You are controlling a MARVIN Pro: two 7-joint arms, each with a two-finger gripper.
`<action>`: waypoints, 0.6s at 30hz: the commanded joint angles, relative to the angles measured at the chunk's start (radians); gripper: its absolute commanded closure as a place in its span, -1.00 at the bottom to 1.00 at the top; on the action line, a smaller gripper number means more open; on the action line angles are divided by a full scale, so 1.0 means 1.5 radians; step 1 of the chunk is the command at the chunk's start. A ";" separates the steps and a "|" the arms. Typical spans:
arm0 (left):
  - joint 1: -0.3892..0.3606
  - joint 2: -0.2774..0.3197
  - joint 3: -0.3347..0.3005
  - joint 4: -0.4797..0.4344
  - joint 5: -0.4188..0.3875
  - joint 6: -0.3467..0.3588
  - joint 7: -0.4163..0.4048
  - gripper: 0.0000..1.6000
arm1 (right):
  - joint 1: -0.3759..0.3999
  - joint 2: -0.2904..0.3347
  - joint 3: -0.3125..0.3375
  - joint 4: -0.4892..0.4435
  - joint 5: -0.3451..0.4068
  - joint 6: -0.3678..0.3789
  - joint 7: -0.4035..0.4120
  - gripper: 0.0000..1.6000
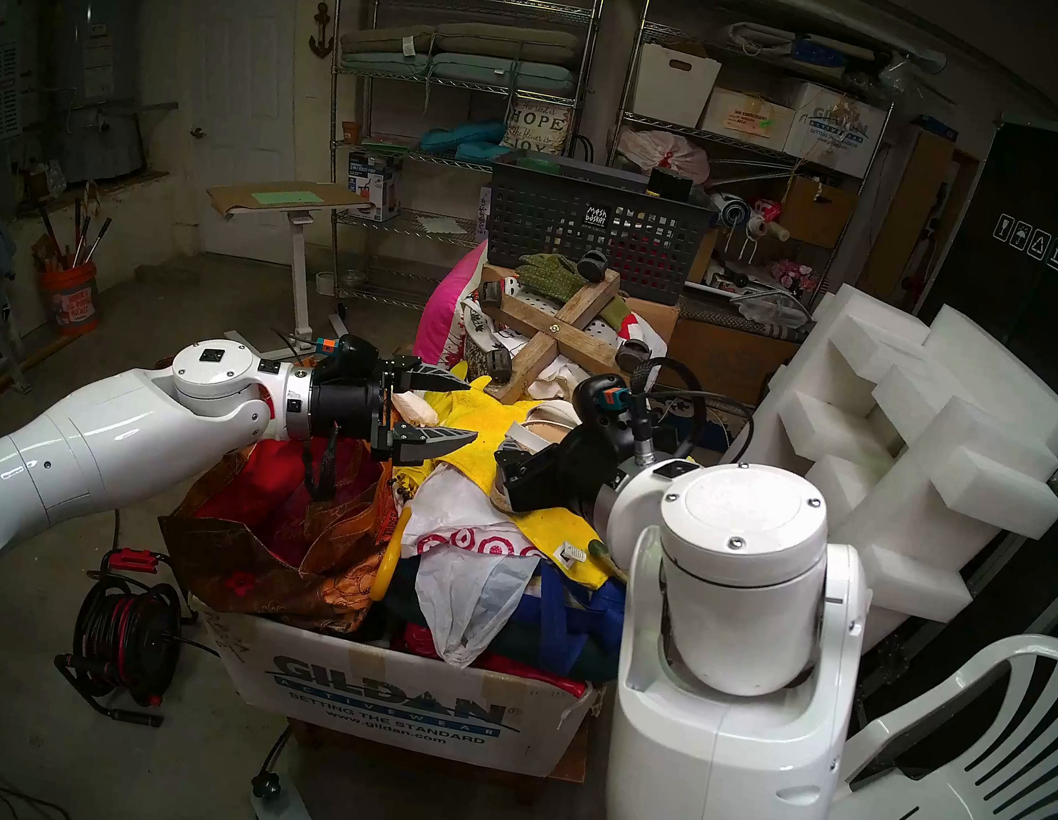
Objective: Unbuckle a shoe
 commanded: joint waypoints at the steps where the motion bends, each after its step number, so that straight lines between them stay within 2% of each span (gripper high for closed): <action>1: -0.031 0.011 -0.012 -0.037 0.008 -0.003 -0.017 -1.00 | -0.021 0.002 0.020 -0.035 0.005 0.000 0.002 -1.00; 8: -0.050 -0.016 0.000 -0.034 0.050 0.004 0.009 -1.00 | -0.052 -0.002 0.034 -0.041 0.000 0.000 -0.020 -1.00; 18: -0.056 -0.040 0.010 -0.021 0.078 0.013 0.022 -1.00 | -0.093 -0.005 0.066 -0.041 0.038 0.000 -0.054 -1.00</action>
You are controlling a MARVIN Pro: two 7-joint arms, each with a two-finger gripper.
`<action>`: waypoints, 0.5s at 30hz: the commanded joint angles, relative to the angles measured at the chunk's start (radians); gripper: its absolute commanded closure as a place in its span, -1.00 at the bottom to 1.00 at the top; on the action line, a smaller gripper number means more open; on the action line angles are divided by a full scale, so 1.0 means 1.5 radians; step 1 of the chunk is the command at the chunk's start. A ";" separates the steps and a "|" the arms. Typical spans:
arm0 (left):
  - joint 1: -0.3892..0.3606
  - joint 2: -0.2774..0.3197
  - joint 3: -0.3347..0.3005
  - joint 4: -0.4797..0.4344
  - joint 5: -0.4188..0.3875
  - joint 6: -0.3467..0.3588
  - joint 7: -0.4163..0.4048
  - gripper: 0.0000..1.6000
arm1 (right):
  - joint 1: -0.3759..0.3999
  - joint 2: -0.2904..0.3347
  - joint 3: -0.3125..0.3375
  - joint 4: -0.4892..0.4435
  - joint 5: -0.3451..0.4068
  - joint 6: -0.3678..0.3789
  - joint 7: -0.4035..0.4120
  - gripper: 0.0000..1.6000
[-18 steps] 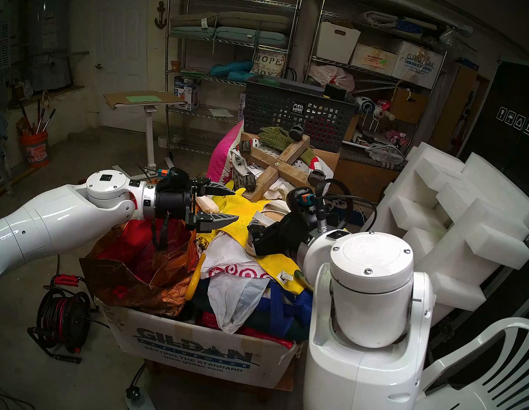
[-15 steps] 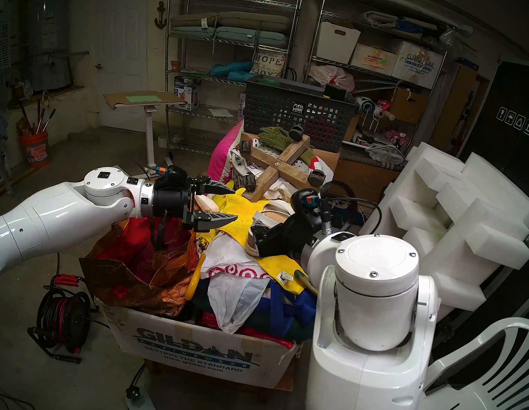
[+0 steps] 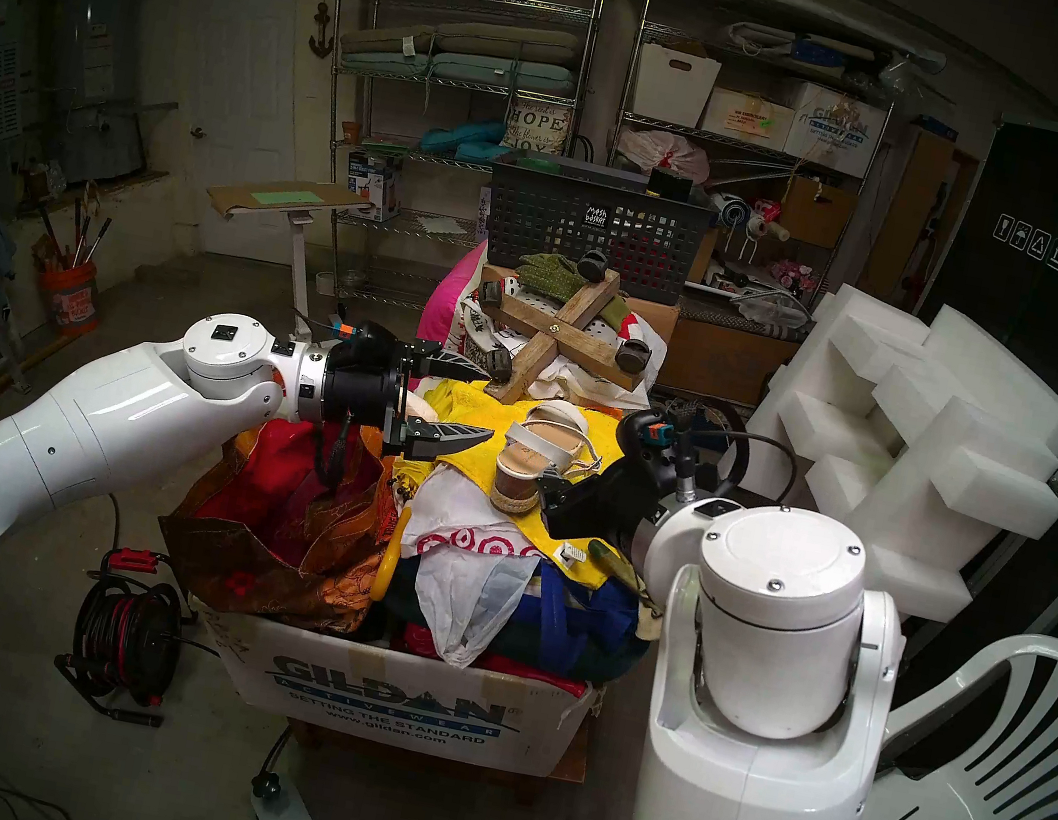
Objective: Unbuckle a shoe
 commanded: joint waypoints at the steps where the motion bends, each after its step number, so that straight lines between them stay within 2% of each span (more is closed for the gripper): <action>1: -0.020 -0.021 -0.001 0.003 0.009 0.002 0.008 -1.00 | -0.029 -0.004 0.007 -0.015 0.026 0.000 -0.026 -1.00; 7: -0.017 -0.022 -0.012 0.002 -0.008 -0.004 -0.011 -1.00 | -0.049 -0.001 -0.017 -0.015 0.054 0.000 -0.068 -1.00; 15: -0.032 -0.017 -0.021 0.000 -0.018 0.006 -0.037 -1.00 | -0.025 0.003 -0.047 0.025 0.067 -0.002 -0.126 -1.00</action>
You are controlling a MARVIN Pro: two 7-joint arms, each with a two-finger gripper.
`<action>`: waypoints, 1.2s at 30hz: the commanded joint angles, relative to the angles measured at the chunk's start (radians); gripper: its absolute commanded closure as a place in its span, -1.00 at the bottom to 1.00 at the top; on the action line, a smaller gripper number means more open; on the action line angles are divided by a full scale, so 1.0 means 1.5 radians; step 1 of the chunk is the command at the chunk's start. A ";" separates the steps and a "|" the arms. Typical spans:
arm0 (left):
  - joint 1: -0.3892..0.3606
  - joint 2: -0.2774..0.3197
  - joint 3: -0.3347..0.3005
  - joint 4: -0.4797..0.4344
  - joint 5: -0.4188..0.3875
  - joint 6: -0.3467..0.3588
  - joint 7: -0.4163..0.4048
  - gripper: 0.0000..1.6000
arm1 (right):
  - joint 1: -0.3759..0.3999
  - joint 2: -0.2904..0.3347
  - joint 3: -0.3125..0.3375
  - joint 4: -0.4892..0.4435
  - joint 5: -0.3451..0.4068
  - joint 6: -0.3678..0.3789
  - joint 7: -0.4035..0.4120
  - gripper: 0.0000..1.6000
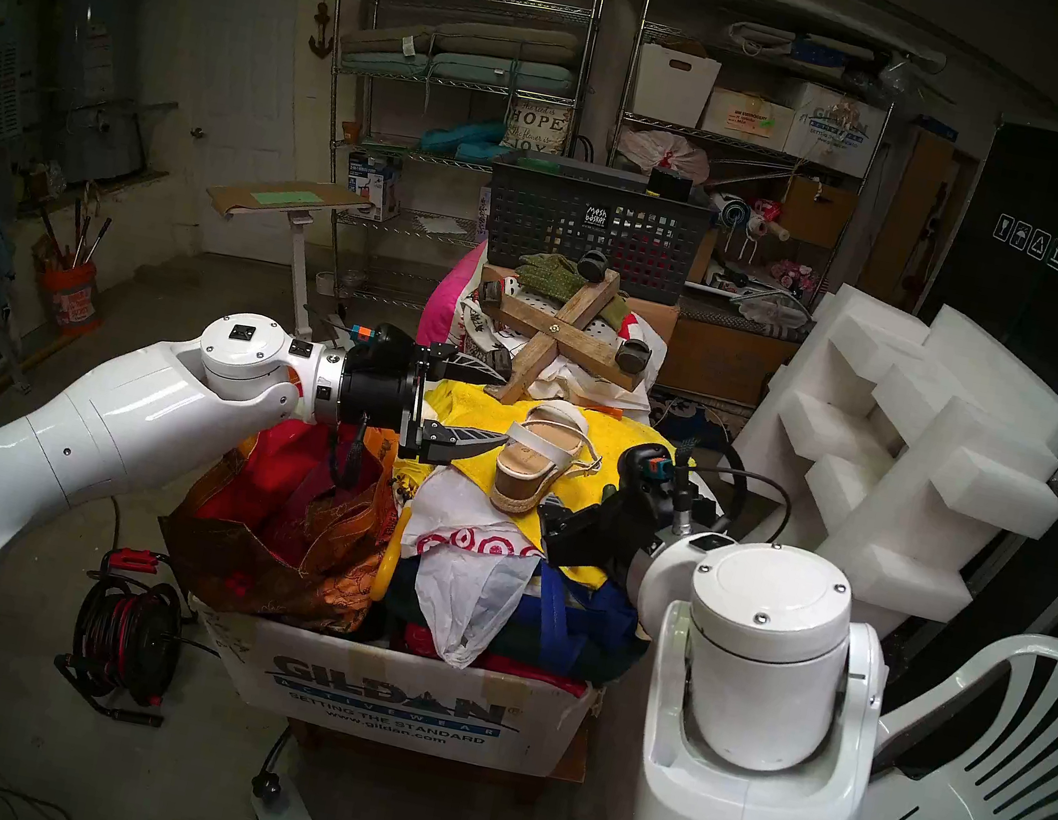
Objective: Unbuckle a shoe
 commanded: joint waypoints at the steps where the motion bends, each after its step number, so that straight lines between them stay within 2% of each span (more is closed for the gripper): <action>1: -0.028 -0.001 -0.019 -0.001 -0.016 0.002 -0.020 -1.00 | 0.026 0.004 -0.033 0.027 0.017 -0.002 -0.058 -1.00; 7: -0.041 -0.013 -0.023 0.019 -0.020 0.005 -0.029 -1.00 | 0.045 0.005 -0.052 0.056 0.031 0.000 -0.125 -1.00; 18: -0.076 -0.052 -0.020 0.081 -0.008 0.000 -0.044 -1.00 | 0.061 0.007 -0.076 0.078 0.046 -0.002 -0.198 -1.00; 30: -0.123 -0.098 -0.004 0.167 0.011 0.000 -0.086 -1.00 | 0.078 0.007 -0.097 0.122 0.054 -0.004 -0.247 -1.00; 36: -0.153 -0.128 0.005 0.203 0.029 0.004 -0.117 -1.00 | 0.075 0.008 -0.096 0.114 0.052 -0.004 -0.256 -1.00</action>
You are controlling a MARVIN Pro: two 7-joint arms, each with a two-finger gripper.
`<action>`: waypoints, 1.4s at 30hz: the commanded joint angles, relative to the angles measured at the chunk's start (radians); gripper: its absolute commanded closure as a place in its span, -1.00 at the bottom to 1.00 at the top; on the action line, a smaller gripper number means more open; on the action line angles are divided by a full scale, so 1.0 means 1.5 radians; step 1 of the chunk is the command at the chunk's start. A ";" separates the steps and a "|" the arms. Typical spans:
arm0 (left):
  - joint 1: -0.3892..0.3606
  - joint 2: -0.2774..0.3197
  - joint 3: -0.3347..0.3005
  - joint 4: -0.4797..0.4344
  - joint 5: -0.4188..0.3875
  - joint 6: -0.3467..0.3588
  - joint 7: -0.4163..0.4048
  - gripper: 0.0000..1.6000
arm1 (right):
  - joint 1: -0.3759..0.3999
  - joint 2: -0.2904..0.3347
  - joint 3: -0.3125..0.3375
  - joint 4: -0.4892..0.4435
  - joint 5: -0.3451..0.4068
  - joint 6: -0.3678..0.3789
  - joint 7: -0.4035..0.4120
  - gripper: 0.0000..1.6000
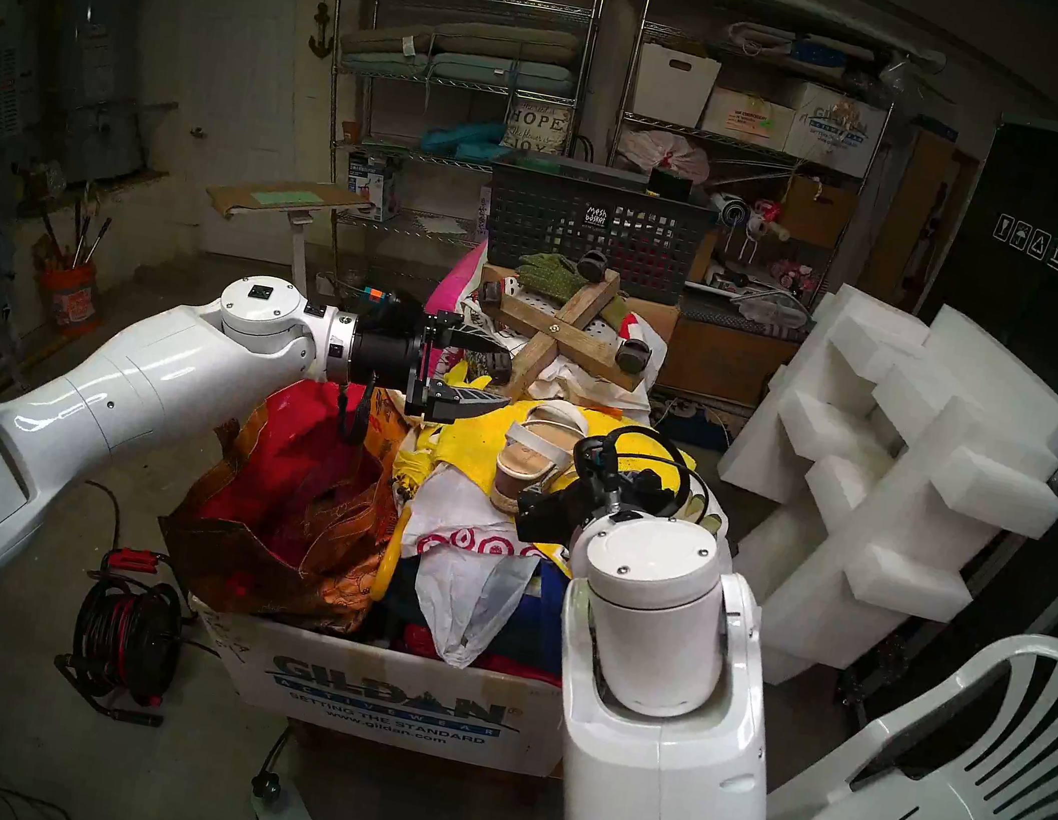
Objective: Unbuckle a shoe
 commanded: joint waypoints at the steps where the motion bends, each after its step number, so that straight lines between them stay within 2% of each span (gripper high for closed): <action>1: -0.059 -0.043 0.001 0.021 0.008 0.006 -0.027 -1.00 | 0.008 -0.001 -0.001 -0.025 -0.001 -0.003 -0.012 -1.00; 13: -0.111 -0.089 0.026 0.061 0.049 0.053 -0.069 -1.00 | -0.032 0.010 0.022 -0.105 0.010 0.000 -0.003 -1.00; 24: -0.159 -0.158 0.052 0.121 0.110 0.059 -0.054 -1.00 | -0.053 0.008 0.046 -0.146 0.019 0.000 0.000 -1.00; 28: -0.166 -0.174 0.063 0.122 0.125 0.059 -0.053 -1.00 | -0.059 0.008 0.049 -0.151 0.023 0.000 0.004 -1.00; 37: -0.183 -0.188 0.101 0.120 0.185 0.055 -0.044 -1.00 | -0.068 0.005 0.057 -0.155 0.028 0.000 0.013 -1.00; 42: -0.180 -0.174 0.113 0.096 0.205 0.060 -0.035 -1.00 | -0.073 0.004 0.065 -0.155 0.032 0.000 0.019 -1.00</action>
